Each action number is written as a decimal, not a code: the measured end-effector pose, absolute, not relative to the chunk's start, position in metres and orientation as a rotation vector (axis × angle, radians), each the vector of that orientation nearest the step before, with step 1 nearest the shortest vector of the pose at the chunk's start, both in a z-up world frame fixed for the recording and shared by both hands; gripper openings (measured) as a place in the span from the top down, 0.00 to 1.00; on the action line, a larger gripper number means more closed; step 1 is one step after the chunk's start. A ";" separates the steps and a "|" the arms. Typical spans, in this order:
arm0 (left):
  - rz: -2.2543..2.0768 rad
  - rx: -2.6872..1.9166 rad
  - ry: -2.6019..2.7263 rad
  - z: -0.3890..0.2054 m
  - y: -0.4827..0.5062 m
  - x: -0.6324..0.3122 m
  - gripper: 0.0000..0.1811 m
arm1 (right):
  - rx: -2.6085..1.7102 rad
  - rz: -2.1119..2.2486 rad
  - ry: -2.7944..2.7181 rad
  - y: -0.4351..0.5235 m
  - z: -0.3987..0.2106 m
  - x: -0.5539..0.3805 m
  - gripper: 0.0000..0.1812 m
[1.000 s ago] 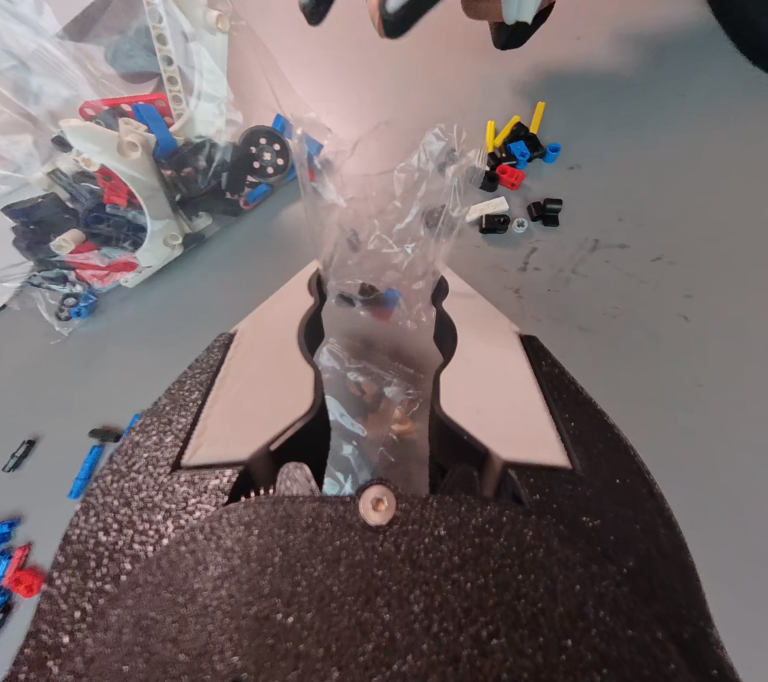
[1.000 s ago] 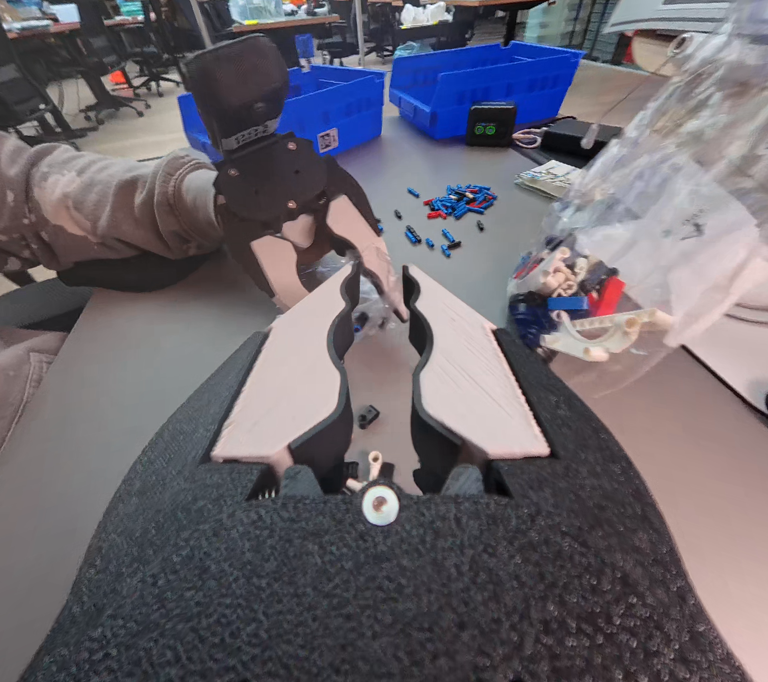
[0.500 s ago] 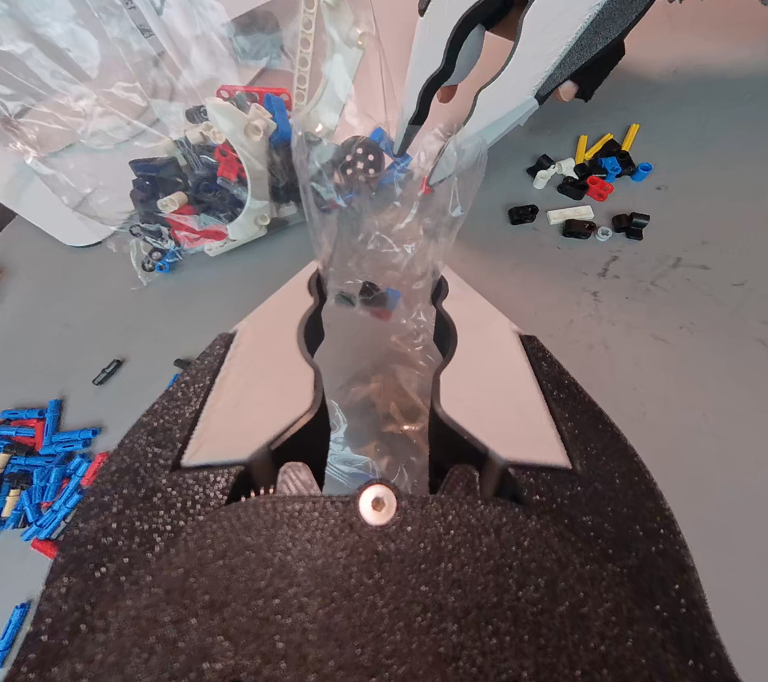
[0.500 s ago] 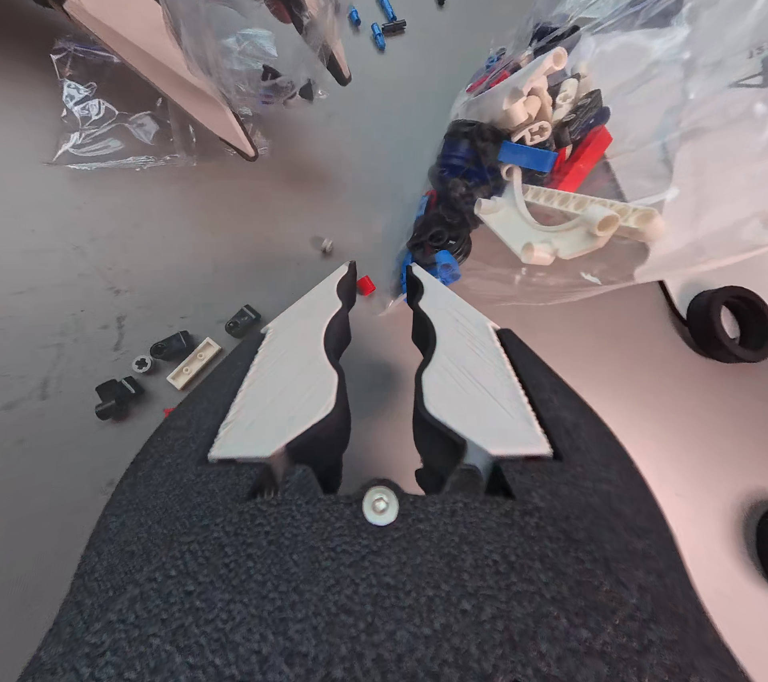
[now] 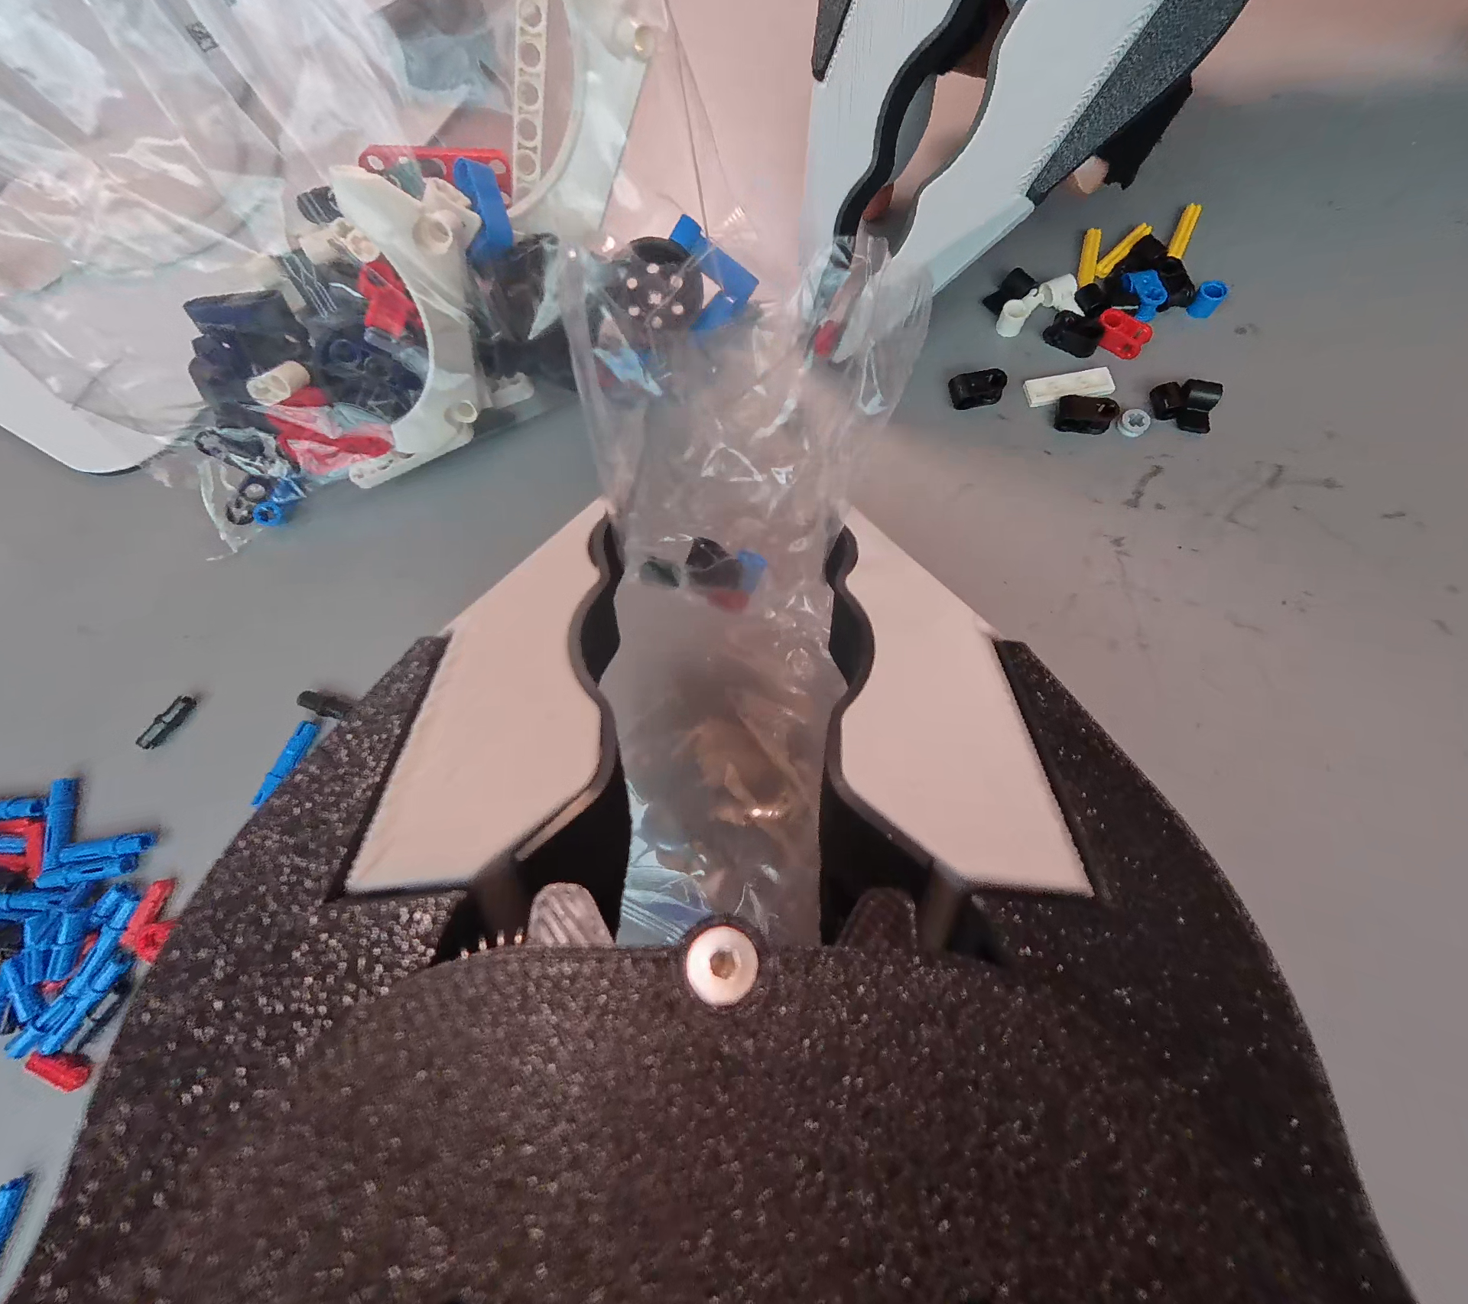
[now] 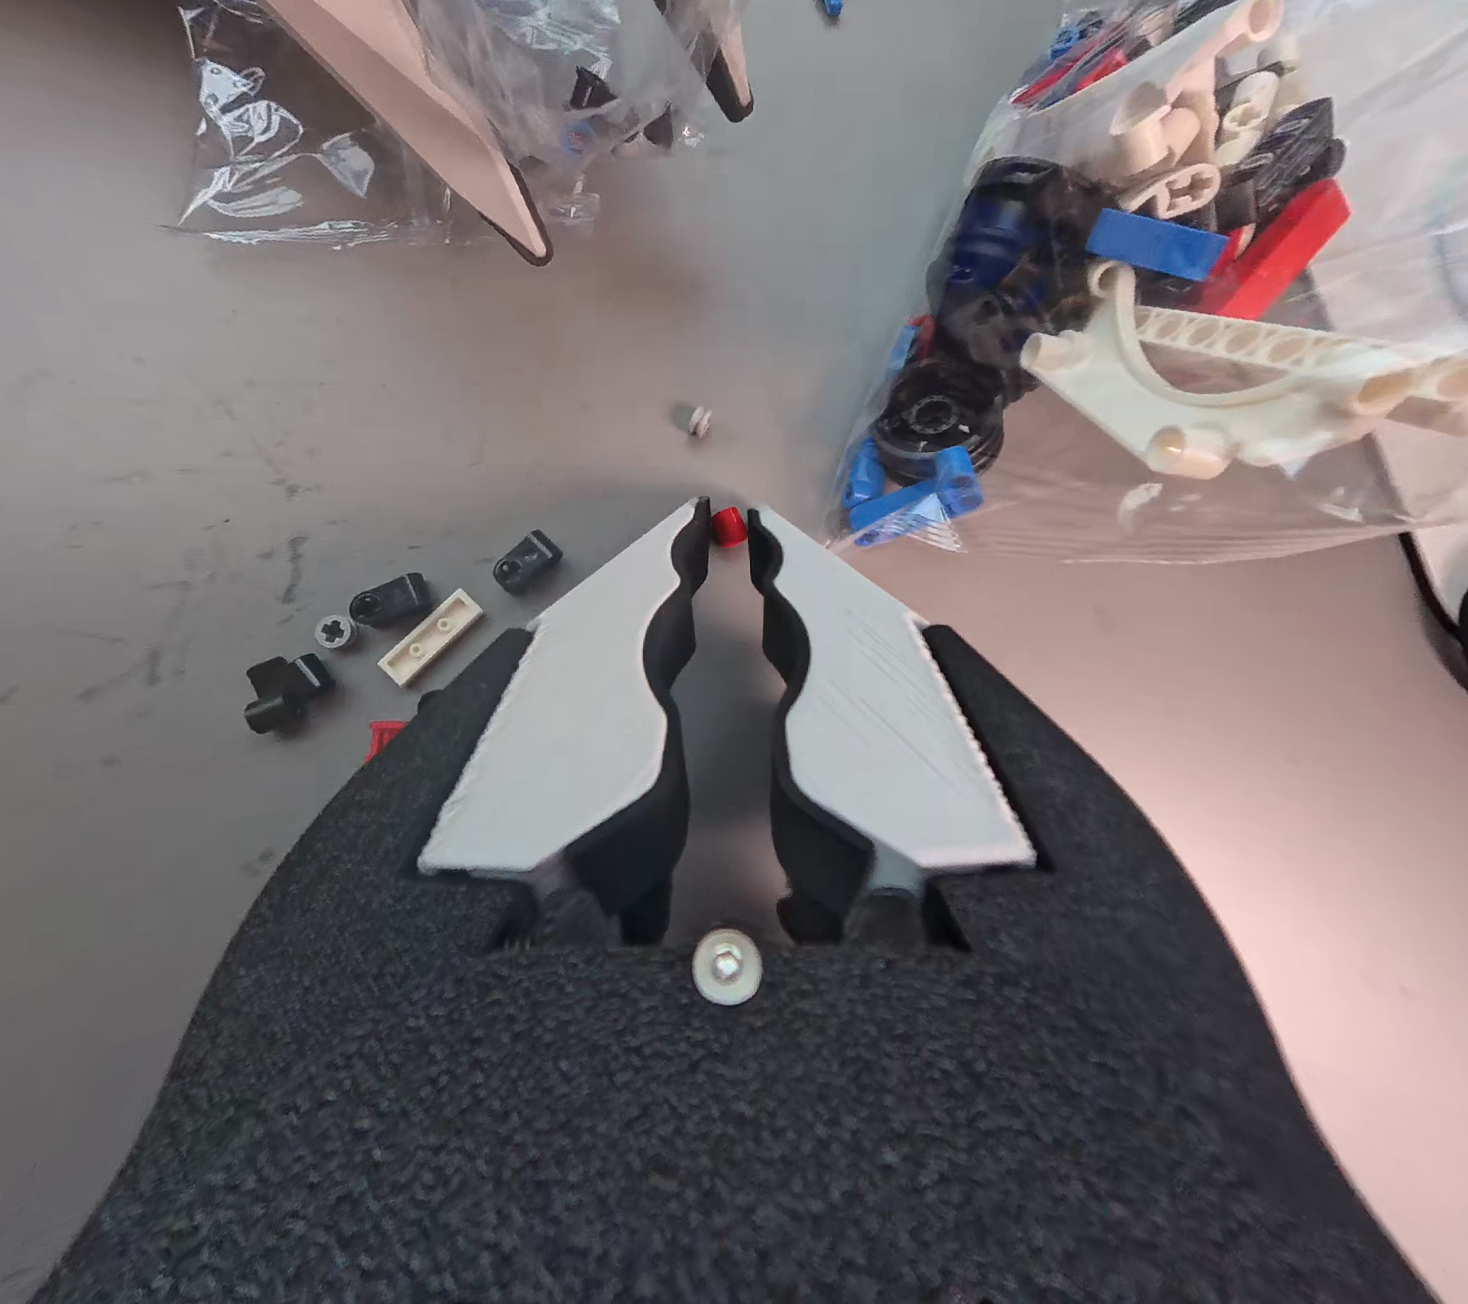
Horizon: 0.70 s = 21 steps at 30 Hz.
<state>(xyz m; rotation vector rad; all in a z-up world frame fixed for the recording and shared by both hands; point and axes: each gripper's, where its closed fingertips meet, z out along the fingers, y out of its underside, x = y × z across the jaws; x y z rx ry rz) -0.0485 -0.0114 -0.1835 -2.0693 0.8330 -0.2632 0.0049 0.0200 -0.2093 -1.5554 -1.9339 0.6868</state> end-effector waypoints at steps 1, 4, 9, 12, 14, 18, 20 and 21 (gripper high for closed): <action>-0.264 -2.073 0.840 -0.185 -0.012 -0.048 0.72 | -1.551 0.696 -1.929 0.019 -0.208 0.005 0.95; -0.274 -2.084 0.874 -0.188 -0.016 -0.044 0.73 | -1.467 0.917 -1.772 0.009 -0.168 -0.007 0.95; -0.303 -2.089 0.913 -0.193 -0.020 -0.033 0.73 | -1.290 1.204 -1.569 -0.020 -0.091 -0.022 0.95; -0.339 -2.074 0.917 -0.191 -0.022 -0.027 0.73 | -1.295 1.143 -1.642 -0.030 -0.110 -0.028 0.86; -0.347 -2.072 0.910 -0.191 -0.022 -0.027 0.73 | -1.296 1.252 -1.554 -0.027 -0.100 -0.029 0.85; -0.341 -2.076 0.864 -0.187 -0.018 -0.036 0.73 | -1.445 1.224 -1.486 0.007 -0.111 -0.021 0.88; -0.334 -2.087 0.825 -0.186 -0.014 -0.042 0.73 | -1.542 1.017 -1.624 0.018 -0.154 -0.014 0.87; -0.334 -2.092 0.814 -0.186 -0.014 -0.044 0.73 | -1.575 0.932 -1.705 0.017 -0.174 -0.011 0.87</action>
